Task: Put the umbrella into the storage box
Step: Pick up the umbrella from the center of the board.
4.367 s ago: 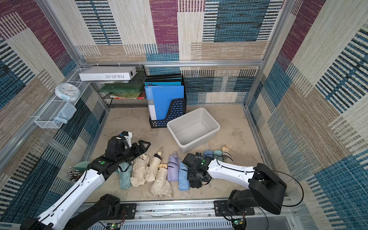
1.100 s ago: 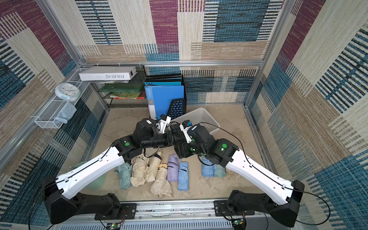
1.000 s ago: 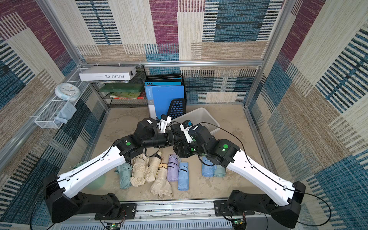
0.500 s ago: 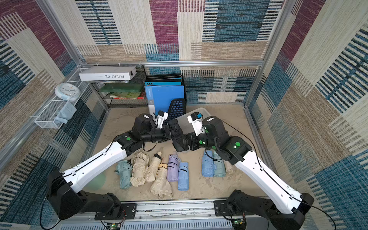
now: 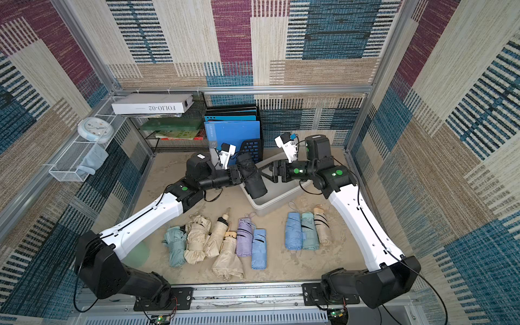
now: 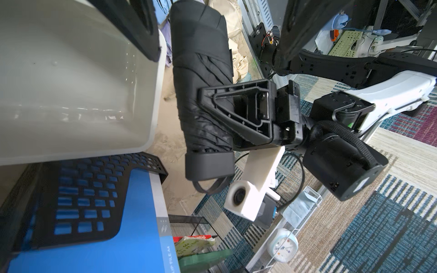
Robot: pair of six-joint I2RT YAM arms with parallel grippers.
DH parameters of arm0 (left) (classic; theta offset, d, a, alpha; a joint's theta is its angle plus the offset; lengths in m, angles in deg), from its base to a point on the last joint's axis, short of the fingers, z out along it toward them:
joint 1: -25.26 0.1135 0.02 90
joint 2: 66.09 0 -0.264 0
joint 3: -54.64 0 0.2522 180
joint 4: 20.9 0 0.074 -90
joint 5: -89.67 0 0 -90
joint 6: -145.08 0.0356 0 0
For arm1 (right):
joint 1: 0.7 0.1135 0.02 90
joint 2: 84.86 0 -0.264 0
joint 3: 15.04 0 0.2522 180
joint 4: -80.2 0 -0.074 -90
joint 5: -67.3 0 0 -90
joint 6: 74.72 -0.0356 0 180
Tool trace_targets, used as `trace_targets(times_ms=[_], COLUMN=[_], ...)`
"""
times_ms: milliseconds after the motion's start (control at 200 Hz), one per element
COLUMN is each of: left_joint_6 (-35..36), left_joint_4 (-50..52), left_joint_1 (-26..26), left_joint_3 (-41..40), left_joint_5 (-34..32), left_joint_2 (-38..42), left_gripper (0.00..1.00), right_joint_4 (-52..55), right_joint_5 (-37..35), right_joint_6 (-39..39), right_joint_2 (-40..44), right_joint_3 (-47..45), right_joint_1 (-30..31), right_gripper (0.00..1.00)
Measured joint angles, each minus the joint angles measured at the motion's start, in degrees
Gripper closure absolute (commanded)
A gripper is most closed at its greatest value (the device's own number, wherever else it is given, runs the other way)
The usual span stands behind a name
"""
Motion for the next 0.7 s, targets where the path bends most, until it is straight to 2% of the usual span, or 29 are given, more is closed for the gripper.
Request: trace_targets(times_ms=[165,275,466,701], left_joint_6=[2.58,4.85,6.99,5.68], left_joint_4=[-4.68,-6.56,-8.74,-12.94], left_joint_1=[0.04,0.11,0.11,-0.33], left_joint_3=[2.99,4.48,6.03,6.05], left_joint_5=[1.2,1.95,4.52,8.57], left_joint_2=[-3.3,-4.26,-6.1,-8.04], left_gripper=[1.0,1.0,1.0,1.0], right_joint_4=[-0.42,-1.64,-3.96,-9.66], right_joint_5=[5.2,7.63,12.72,21.22], right_joint_6=[3.67,5.35,6.47,2.64], right_joint_2=[-1.27,-1.18,-0.07,0.44], right_joint_3=[1.75,0.61,-2.23,-8.17], right_joint_1=[-4.92,-6.01,-7.76,-7.76], right_gripper=[0.2,0.23,0.22,0.2])
